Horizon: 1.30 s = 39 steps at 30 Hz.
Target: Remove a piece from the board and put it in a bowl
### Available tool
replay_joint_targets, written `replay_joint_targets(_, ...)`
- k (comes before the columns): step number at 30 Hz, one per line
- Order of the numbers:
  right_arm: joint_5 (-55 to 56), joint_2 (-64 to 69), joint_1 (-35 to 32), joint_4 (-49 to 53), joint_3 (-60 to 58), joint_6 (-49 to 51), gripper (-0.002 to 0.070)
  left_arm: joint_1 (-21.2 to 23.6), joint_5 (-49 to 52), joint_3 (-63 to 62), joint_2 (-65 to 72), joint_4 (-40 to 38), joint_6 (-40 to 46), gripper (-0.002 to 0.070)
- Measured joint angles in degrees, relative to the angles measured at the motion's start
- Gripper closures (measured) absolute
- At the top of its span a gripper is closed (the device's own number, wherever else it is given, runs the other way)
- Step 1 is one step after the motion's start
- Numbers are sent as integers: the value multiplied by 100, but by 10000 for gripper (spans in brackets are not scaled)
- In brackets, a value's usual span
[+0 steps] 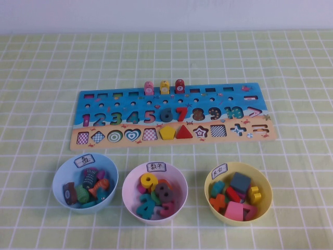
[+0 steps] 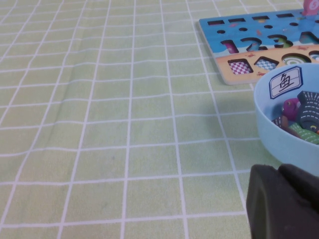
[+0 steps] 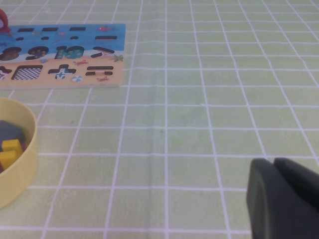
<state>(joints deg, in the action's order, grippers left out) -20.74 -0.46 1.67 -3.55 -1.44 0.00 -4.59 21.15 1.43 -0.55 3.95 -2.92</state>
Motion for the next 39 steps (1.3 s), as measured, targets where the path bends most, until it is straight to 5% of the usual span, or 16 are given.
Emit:
replay_joint_targets(13,0,0,0,0,0,0,694,0,-1088,0,0,-2633,-835,680)
replay_joint_targets(21,0,0,0,0,0,0,694,0,-1403,0,0,-2737,-760,680)
replay_joint_targets(31,0,0,0,0,0,0,694,0,-1471,0,0,-2254,824,680)
replay_joint_targets(39,0,0,0,0,0,0,694,0,-2729,0,0,-3055,-97,680)
